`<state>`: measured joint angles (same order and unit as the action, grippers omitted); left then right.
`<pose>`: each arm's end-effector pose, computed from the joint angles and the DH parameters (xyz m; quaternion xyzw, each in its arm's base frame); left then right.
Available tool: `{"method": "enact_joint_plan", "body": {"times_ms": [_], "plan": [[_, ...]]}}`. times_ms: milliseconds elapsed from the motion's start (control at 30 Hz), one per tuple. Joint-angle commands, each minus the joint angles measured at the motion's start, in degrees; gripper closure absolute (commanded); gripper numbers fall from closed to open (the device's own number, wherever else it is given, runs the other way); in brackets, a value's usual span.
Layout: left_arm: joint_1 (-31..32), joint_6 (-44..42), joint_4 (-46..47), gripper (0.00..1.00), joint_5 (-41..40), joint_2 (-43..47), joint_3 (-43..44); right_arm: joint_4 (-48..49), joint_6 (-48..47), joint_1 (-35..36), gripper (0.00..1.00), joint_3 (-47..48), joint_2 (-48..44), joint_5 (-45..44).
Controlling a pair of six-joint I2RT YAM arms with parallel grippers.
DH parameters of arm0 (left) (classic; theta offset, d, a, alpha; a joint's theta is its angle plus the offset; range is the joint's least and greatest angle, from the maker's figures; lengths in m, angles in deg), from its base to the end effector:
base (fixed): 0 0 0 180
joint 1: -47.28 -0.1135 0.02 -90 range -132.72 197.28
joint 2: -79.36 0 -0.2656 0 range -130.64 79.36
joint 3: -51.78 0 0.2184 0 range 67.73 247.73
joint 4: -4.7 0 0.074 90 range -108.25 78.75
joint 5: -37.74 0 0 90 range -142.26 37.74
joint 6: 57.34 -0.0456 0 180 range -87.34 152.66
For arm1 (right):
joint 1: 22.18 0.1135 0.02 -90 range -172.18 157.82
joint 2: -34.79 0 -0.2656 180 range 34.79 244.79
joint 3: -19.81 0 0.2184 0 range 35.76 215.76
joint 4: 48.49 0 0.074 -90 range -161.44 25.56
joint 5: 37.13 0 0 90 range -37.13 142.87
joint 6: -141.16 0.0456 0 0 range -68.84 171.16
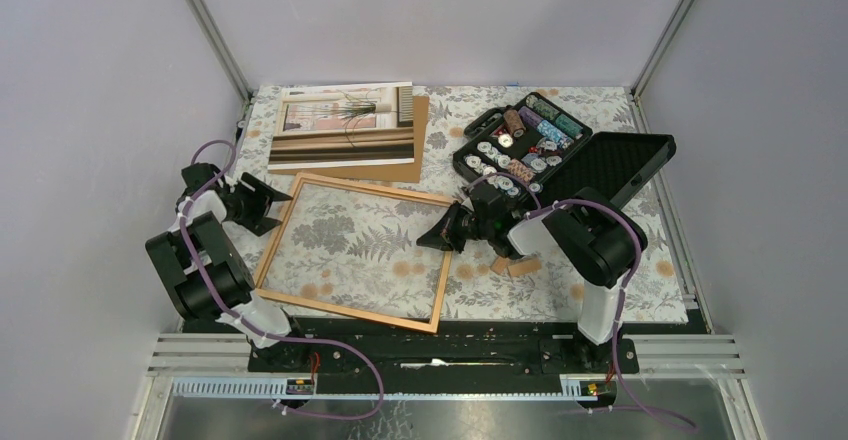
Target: Put the photo into the frame
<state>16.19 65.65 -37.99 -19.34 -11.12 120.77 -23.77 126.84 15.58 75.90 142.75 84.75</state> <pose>0.2477 0.1204 0.1980 -0.4422 0.8260 -0.2797 0.2097 0.2517 0.2254 0.1429 0.1312 0.8225 0.5477 0.0792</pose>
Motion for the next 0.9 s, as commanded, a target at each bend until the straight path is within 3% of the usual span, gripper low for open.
{"method": "enact_joint_plan", "body": {"times_ms": [0, 600, 867], "plan": [[0.04, -0.25, 2.11, 0.30, -0.37, -0.31, 1.11, -0.14, -1.88, -0.26, 1.00, 2.22, 0.44, -3.07], [0.05, -1.35, 0.55, 0.27, -3.70, 1.44, 0.92, 0.23, -3.09, -2.67, 1.00, 1.78, 1.12, -3.49], [0.00, -2.27, -2.14, 0.25, -8.45, 7.13, 2.62, 1.60, -2.41, -2.69, 1.00, 2.64, 3.41, -2.73]]}}
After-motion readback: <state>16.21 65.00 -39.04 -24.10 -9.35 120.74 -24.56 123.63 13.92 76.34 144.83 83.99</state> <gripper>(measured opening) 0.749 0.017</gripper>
